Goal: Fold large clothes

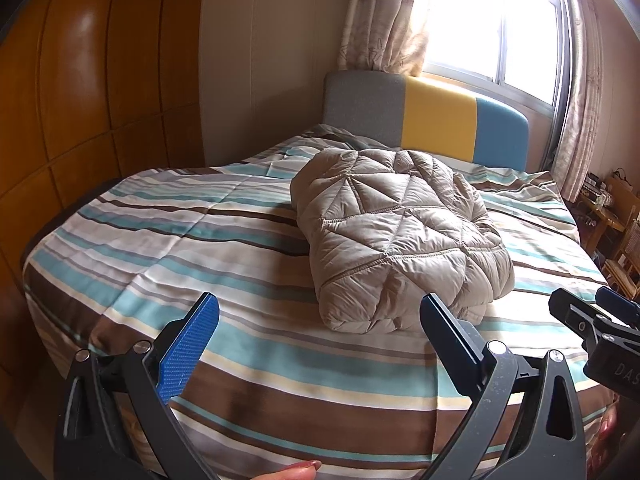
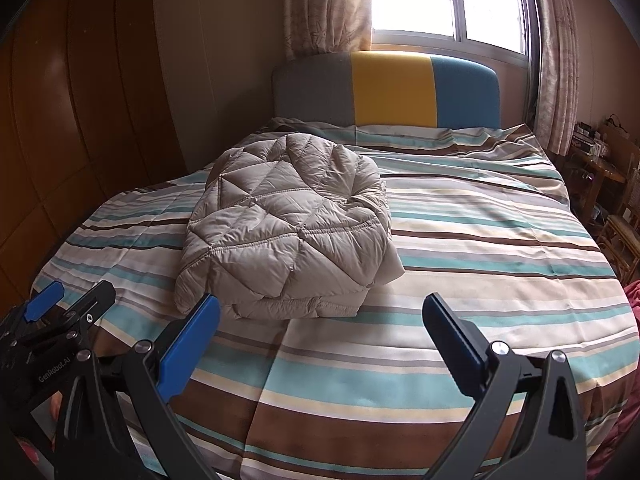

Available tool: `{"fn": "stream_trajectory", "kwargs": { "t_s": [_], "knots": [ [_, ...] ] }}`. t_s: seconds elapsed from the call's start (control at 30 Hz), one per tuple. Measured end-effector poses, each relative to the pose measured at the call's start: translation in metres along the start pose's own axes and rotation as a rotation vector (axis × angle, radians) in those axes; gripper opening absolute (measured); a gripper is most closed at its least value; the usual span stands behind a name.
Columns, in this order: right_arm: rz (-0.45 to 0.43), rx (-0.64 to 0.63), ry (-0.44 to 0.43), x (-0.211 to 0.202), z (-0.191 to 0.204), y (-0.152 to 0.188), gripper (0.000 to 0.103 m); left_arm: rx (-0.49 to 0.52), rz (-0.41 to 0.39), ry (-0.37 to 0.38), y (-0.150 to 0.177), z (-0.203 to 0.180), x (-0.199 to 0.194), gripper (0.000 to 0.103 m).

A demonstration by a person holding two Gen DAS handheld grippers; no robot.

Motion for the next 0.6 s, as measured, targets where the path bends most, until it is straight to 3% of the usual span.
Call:
{"fn": "stream_trajectory", "kwargs": {
  "t_s": [0.6],
  "knots": [
    [0.011, 0.005, -0.002, 0.0026, 0.0003, 0.0017, 0.101, 0.006, 0.009, 0.008, 0.0026, -0.0005, 0.0032, 0.100]
  ]
}}
Point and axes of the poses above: each gripper's, at about its wrist camera, not at the fingertips, and x roughly the way its jaws point, z to its left, y to its underside, the point moved 6 cm from there along x, roughly the way its jaws point, and after that the axes turned 4 degrees about x, right-handed, at the moved point
